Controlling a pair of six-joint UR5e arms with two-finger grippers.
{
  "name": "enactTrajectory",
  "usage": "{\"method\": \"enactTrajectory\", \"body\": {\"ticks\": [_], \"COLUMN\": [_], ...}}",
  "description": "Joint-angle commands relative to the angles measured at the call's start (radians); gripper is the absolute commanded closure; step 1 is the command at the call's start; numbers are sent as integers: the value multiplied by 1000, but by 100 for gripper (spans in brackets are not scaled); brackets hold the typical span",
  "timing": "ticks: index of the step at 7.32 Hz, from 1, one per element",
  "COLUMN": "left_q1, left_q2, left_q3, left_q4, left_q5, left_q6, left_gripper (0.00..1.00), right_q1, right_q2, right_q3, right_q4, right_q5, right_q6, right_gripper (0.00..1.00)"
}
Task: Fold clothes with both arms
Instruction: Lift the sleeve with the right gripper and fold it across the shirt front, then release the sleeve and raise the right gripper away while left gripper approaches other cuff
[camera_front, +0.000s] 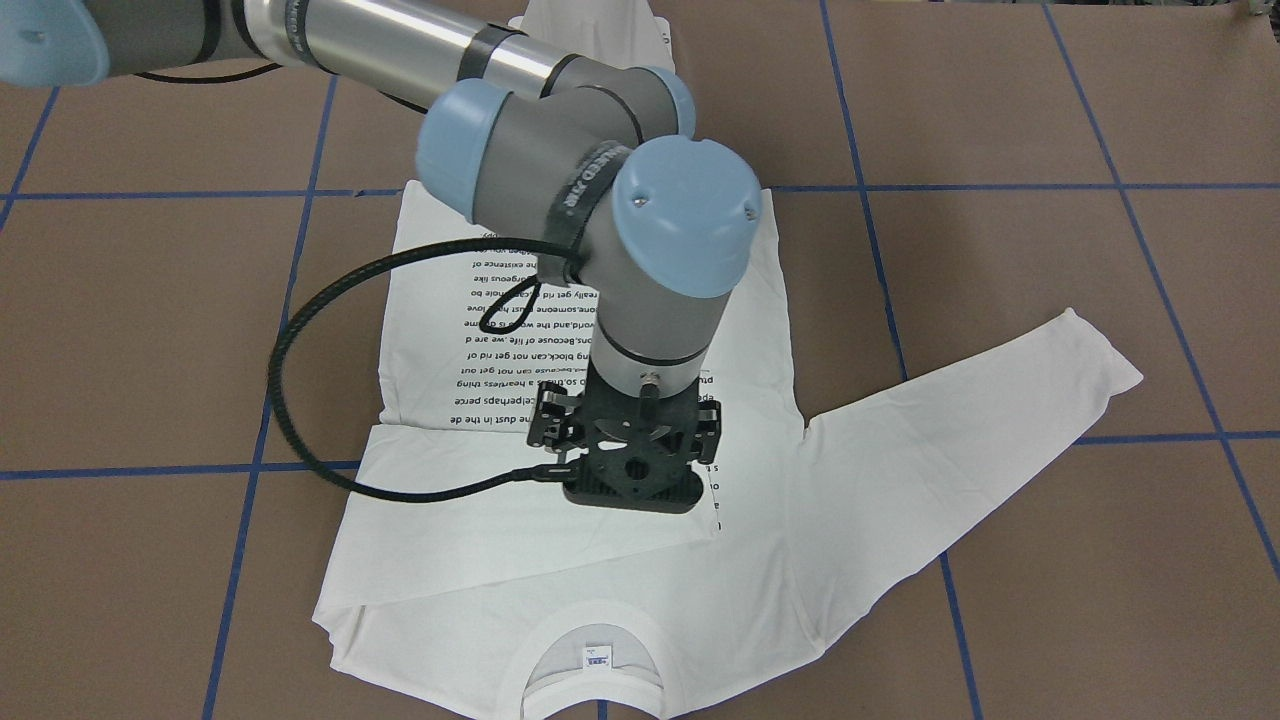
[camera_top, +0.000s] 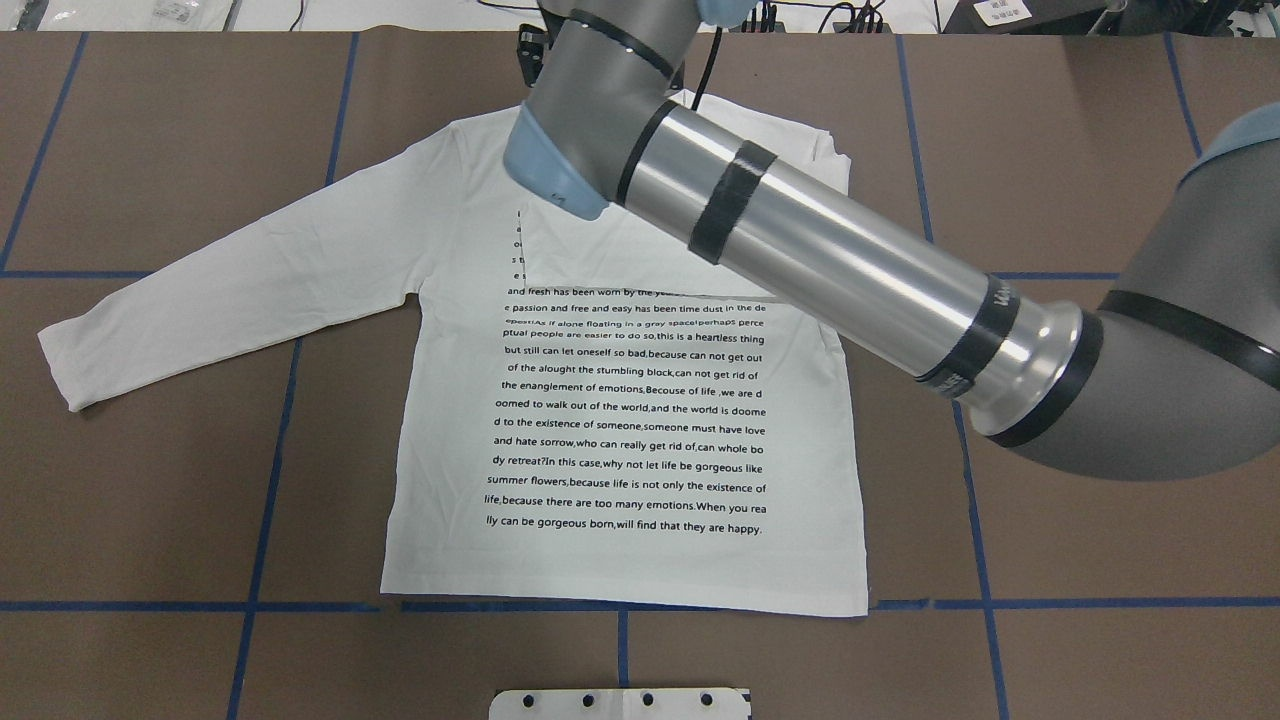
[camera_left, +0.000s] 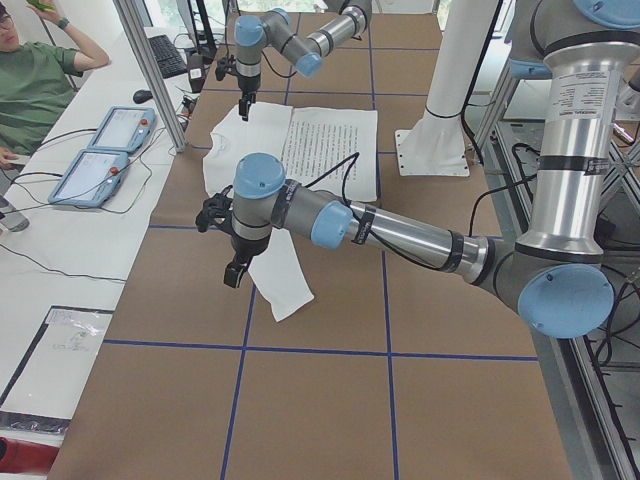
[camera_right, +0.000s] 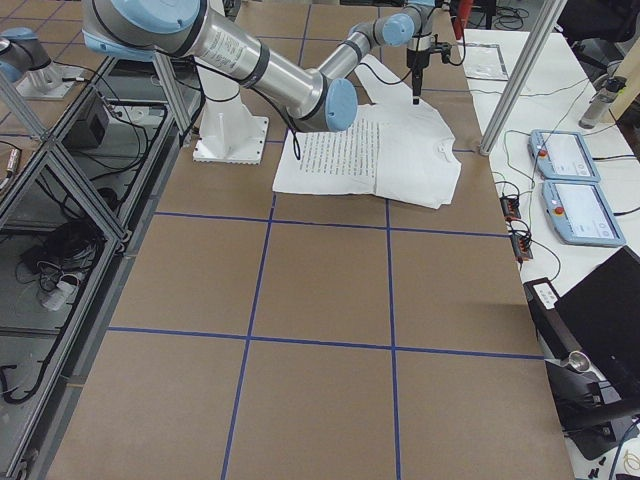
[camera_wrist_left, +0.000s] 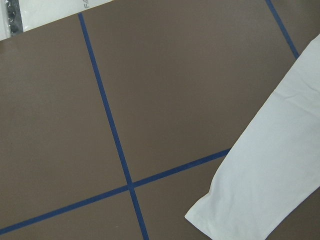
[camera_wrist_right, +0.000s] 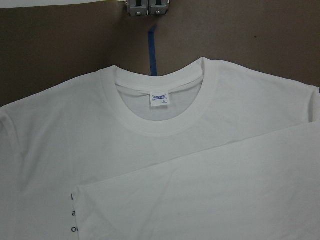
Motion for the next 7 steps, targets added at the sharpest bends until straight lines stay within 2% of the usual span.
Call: {"method": "enactTrajectory", "body": {"ticks": [1,3,4,6,7], "left_q1": [160,237,272,352,419], "left_q2": [-7,36,79,133,157], "left_q3": [19,26,34,148,210], "left_q4": [-78,-157,-224,-522,-661], "left_q5": [9,67,72,109,170], "left_q6": [-144,-278,-356,-547,-636], "left_gripper": [0,0,0,0,0], "right_q1": [111,217,230,235,235], "right_q2": [-221,-480,-609,-758,-782], "right_q3": [214,450,561,698,735], "right_q4": [-22,-19,-13,-13,-14], "right_q5": [105,197,201,199,199], "right_q6": [-219,-417,-473,-478,-469], "right_gripper": [0,0,0,0,0]}}
